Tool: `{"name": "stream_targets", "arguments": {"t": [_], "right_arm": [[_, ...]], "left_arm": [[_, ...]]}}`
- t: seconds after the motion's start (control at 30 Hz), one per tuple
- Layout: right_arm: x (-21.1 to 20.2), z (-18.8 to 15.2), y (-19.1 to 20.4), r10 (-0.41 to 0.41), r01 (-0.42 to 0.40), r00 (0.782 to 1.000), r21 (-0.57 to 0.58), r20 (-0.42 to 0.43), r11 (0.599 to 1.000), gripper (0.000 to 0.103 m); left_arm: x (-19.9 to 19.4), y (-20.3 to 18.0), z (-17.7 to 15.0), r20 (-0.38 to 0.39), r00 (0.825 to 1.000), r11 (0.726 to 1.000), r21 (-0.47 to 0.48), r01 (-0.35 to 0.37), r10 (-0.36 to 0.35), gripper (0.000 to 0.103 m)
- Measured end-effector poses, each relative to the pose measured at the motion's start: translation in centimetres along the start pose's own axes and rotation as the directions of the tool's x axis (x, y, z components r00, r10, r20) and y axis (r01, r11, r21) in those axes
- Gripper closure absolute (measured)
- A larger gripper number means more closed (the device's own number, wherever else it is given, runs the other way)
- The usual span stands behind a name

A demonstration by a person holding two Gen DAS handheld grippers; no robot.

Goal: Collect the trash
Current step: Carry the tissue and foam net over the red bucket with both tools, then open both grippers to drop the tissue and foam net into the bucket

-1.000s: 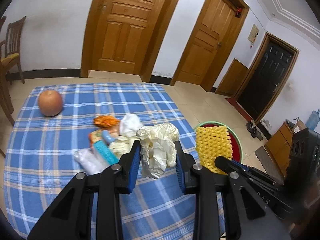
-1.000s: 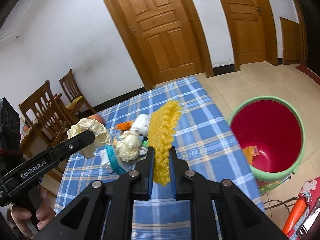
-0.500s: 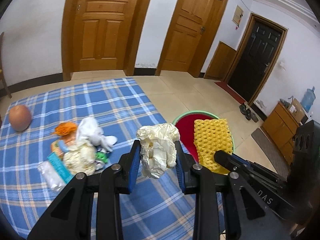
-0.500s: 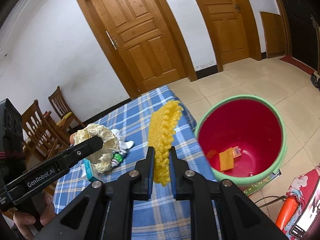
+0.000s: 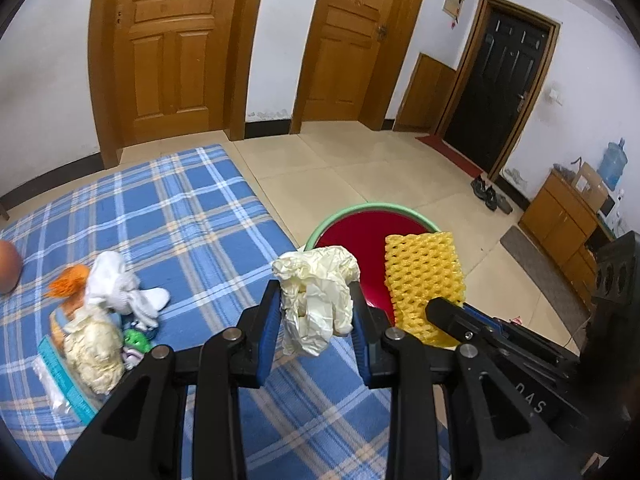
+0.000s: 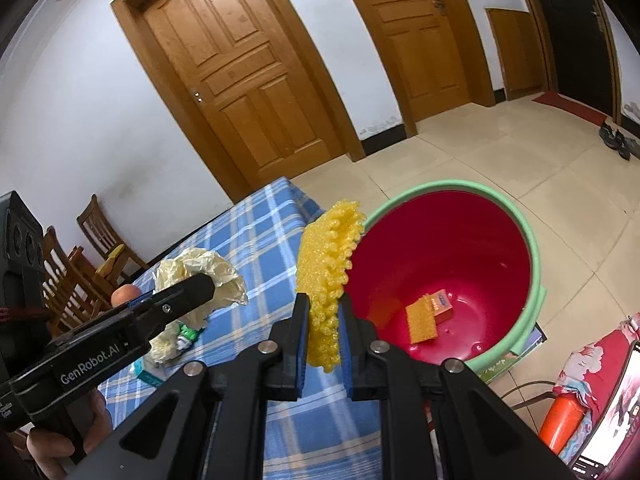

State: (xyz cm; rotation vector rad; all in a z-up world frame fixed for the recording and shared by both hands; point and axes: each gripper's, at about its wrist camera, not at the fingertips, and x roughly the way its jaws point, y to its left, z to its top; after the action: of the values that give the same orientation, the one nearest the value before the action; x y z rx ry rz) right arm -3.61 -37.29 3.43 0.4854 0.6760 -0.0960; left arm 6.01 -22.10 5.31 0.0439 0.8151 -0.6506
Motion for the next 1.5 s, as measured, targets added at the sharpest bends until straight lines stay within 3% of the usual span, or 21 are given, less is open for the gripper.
{"name": "stream_targets", "arguments": {"t": [0.57, 0.87, 1.03, 1.2, 1.5], "right_arm": [[3.3, 0.6, -6.2, -0.062, 0.067, 0.997, 0.108, -0.051, 0.992, 0.087], [3.2, 0.6, -8.0, -0.107, 0.112, 0.993, 0.133, -0.043, 0.985, 0.086], [2.7, 0.5, -8.6, -0.125, 0.129, 0.992, 0.151, -0.034, 0.980, 0.083], [2.5, 0.4, -9.1, -0.135, 0.137, 0.991, 0.182, -0.027, 0.974, 0.068], [1.8, 0.5, -8.7, -0.125, 0.125, 0.992, 0.180, -0.010, 0.976, 0.060]], "left_arm": [[7.6, -3.1, 0.5, -0.107, 0.994, 0.998, 0.054, 0.024, -0.018, 0.071], [9.7, -4.4, 0.8, -0.125, 0.992, 0.996, 0.083, 0.038, -0.028, 0.071], [9.9, -5.0, 0.8, -0.127, 0.992, 0.996, 0.085, 0.036, -0.025, 0.050], [9.9, -4.9, 0.8, -0.127, 0.992, 0.997, 0.077, 0.022, -0.012, 0.048], [8.5, -4.2, 0.7, -0.111, 0.994, 0.999, 0.054, 0.001, 0.005, 0.048]]}}
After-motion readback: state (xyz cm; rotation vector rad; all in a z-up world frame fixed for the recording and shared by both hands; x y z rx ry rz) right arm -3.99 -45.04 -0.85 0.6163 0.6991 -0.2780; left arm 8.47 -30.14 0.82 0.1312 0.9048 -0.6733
